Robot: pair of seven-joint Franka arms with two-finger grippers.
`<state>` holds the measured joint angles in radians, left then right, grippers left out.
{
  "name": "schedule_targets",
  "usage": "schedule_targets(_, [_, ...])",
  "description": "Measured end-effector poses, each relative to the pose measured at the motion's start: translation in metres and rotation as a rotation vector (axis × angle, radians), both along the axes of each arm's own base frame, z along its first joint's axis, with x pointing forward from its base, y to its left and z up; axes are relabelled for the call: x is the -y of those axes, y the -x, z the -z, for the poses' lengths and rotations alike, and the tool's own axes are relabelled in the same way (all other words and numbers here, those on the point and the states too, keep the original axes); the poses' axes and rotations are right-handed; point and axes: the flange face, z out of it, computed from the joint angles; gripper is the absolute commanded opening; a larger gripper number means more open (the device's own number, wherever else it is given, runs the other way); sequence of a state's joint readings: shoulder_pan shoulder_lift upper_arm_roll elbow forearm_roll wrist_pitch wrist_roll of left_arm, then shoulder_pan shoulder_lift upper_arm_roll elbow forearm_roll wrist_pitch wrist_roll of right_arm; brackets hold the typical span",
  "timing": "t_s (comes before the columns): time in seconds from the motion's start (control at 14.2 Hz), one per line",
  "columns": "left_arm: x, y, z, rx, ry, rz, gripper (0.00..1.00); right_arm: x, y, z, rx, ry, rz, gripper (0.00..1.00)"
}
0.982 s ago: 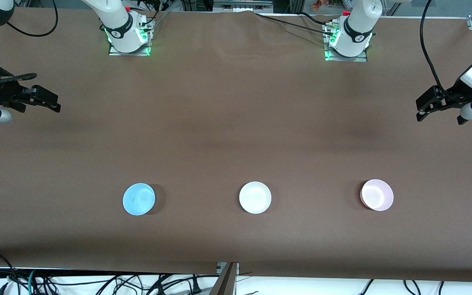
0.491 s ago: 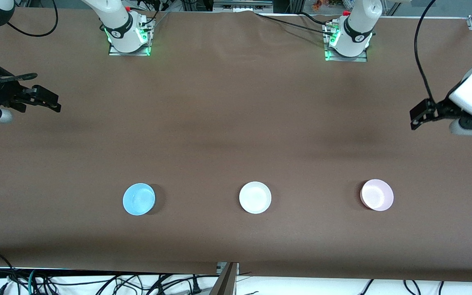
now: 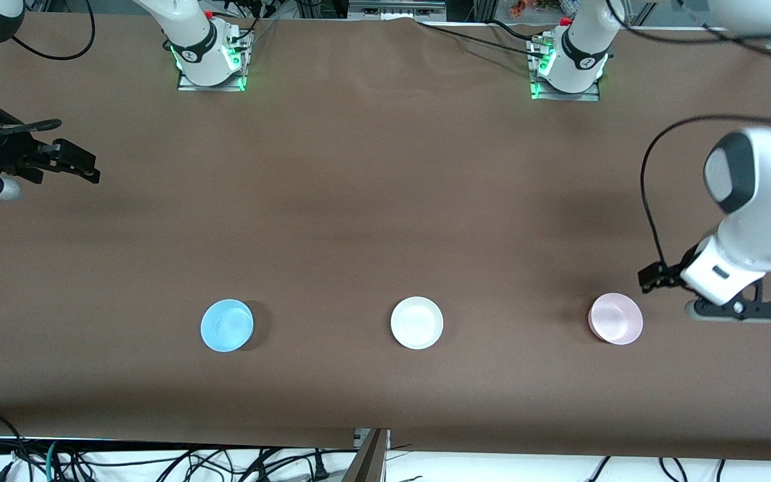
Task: Stack pink and blue bowls on white bowl
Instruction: 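Lower the left gripper over the pink bowl and grasp its rim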
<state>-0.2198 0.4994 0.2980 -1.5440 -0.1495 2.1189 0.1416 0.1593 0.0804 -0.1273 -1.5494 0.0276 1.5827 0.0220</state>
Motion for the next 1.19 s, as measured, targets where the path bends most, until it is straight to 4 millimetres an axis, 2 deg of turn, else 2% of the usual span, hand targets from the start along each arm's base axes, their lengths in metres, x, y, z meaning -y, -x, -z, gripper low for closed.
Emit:
schedule_targets(0.14, [-0.034,-0.009,0.049,0.015,0.064,0.002,1.0,0.0,0.0,0.0,0.0,0.0,0.0,1.0])
schedule_targets(0.28, [-0.061,-0.011,0.089,0.014,0.075,0.001,1.0,0.0,0.0,0.0,0.001,0.0,0.0,1.0])
schedule_targets(0.42, [-0.069,-0.011,0.115,0.014,0.06,-0.002,1.0,0.0,0.0,0.0,0.003,0.0,0.0,1.0])
schedule_targets(0.7, [-0.064,-0.007,0.146,0.031,0.04,-0.002,1.0,0.0,-0.002,-0.001,0.015,0.0,0.001,1.0])
schedule_targets(0.91, [-0.067,0.001,0.167,0.034,0.027,-0.013,1.0,0.0,-0.002,-0.001,0.016,0.0,0.001,1.0])
schedule_targets(1.05, [-0.067,0.004,0.175,0.04,0.044,-0.037,0.92,0.0,-0.002,-0.001,0.016,0.0,0.001,1.0])
schedule_targets(1.19, [-0.065,0.006,0.181,0.035,0.054,-0.044,0.69,0.0,-0.002,-0.001,0.017,0.0,0.001,1.0])
